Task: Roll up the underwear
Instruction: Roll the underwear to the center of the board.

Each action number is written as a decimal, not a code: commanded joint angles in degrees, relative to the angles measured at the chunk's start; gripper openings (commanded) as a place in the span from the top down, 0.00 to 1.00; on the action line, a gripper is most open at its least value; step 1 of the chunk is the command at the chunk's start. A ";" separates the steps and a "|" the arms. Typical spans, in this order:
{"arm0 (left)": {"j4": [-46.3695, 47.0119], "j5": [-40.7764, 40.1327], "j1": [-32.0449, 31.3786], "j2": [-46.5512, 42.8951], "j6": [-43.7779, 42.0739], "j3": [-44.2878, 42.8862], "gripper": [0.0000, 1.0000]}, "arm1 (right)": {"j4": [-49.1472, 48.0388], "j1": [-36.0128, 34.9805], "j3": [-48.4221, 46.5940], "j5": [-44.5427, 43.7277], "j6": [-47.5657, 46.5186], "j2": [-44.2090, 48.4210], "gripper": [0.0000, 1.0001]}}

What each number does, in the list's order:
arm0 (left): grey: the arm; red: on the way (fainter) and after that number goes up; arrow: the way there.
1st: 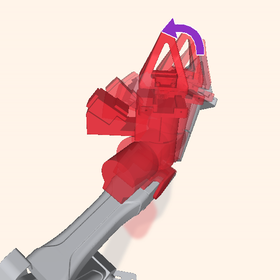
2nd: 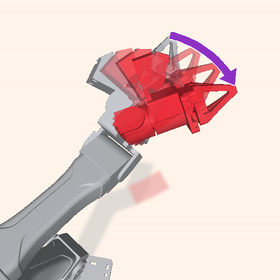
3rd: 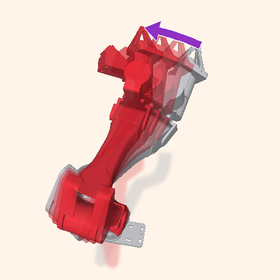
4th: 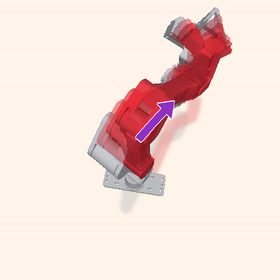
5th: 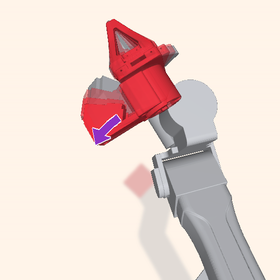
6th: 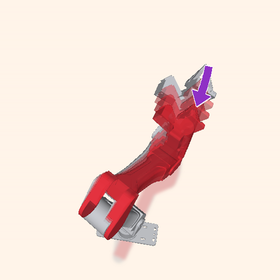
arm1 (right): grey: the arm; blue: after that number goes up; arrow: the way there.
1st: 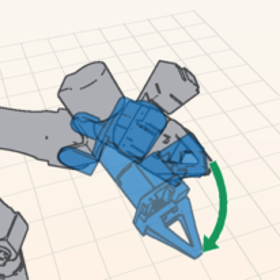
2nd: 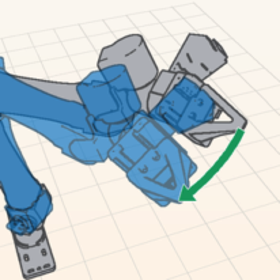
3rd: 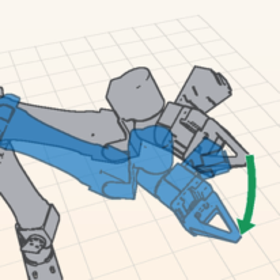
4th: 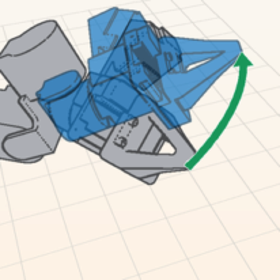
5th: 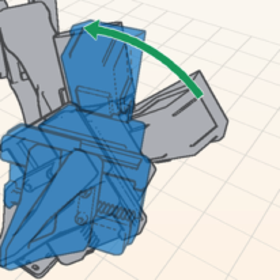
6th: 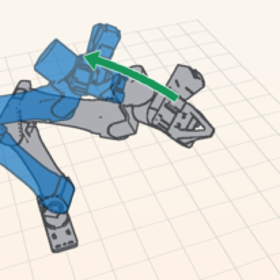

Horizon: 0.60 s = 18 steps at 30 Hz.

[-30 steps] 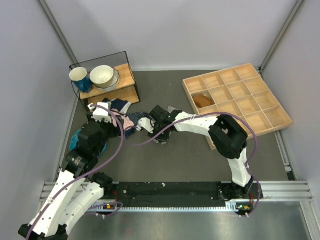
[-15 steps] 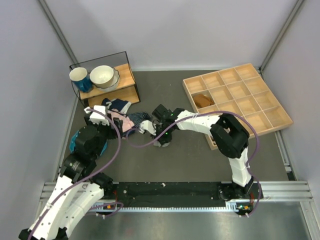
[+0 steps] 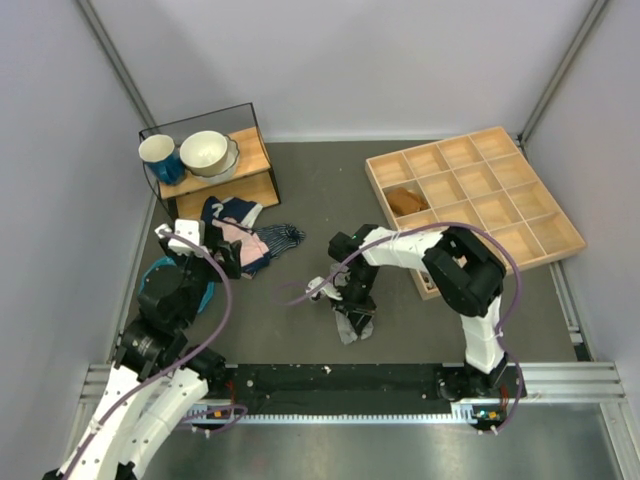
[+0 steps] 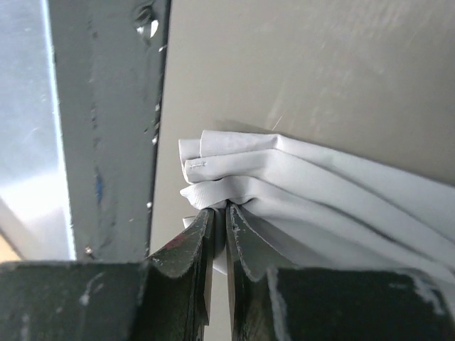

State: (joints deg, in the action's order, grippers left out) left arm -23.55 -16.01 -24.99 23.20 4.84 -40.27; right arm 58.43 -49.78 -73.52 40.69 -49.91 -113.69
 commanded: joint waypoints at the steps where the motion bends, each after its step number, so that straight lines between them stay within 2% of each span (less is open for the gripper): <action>1: -0.26 2.90 0.21 -1.40 2.10 -2.08 0.17 | 8.44 3.89 -1.10 7.81 -6.95 -1.08 0.90; 3: -2.89 9.84 0.21 -1.67 1.84 -4.45 0.21 | 11.26 5.39 -2.24 9.14 -8.62 -2.58 0.90; 5: -4.57 19.02 0.21 -2.02 0.53 -5.69 0.22 | 13.10 6.53 -3.65 10.64 -9.94 -4.78 0.90; 8: -7.03 27.49 0.21 -2.72 -3.51 -6.75 0.22 | 14.25 7.41 -5.58 10.73 -10.03 -6.80 0.90; 11: -7.74 41.10 0.12 -2.11 -7.12 -6.58 0.23 | 15.04 8.73 -7.95 10.73 -8.98 -8.99 0.90; 12: -7.30 48.37 0.12 -0.80 -7.13 -6.40 0.23 | 15.48 9.60 -8.57 10.73 -8.63 -9.62 0.90; 14: -5.20 57.02 0.03 1.40 -6.95 -6.14 0.25 | 16.36 10.31 -10.68 10.64 -8.01 -11.02 0.90; 16: -3.44 62.56 -0.49 5.17 -5.90 -6.05 0.26 | 17.58 11.19 -12.26 11.08 -8.01 -12.69 0.89; 18: -2.38 63.21 -3.64 8.07 -5.90 -5.52 0.26 | 18.46 11.63 -13.14 11.43 -8.01 -13.83 0.89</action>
State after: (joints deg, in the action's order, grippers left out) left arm -29.78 32.73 -25.43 25.54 -0.19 -45.43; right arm 73.47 -39.72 -83.48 49.32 -56.90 -125.51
